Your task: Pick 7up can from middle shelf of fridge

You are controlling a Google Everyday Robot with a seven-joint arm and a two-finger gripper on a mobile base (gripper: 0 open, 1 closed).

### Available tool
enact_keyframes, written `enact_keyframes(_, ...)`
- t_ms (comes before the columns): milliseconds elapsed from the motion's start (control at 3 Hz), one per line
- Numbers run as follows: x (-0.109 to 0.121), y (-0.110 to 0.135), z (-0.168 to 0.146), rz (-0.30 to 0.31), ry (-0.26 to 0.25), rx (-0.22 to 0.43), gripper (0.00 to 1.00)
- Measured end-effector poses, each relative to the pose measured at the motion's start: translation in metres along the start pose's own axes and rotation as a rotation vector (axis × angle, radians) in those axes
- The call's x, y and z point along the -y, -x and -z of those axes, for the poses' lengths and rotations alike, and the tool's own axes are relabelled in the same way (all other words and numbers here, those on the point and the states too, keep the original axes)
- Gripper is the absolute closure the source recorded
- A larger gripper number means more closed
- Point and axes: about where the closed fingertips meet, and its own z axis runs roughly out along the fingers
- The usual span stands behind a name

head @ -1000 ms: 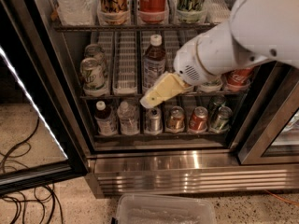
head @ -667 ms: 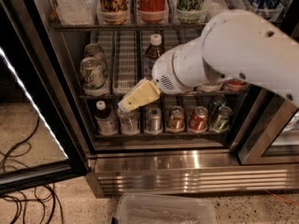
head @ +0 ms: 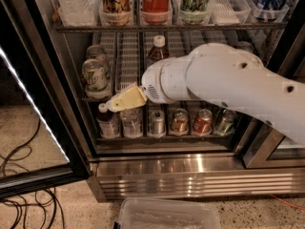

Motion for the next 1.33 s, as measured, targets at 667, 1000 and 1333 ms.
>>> enact_keyframes(667, -0.008, 0.006, -0.008, -0.002, 0.007, 0.013, 0.00)
enact_keyframes(1000, -0.030, 0.013, -0.023, -0.014, -0.010, 0.050, 0.00)
enact_keyframes(1333, -0.034, 0.007, -0.021, -0.029, -0.084, 0.115, 0.00)
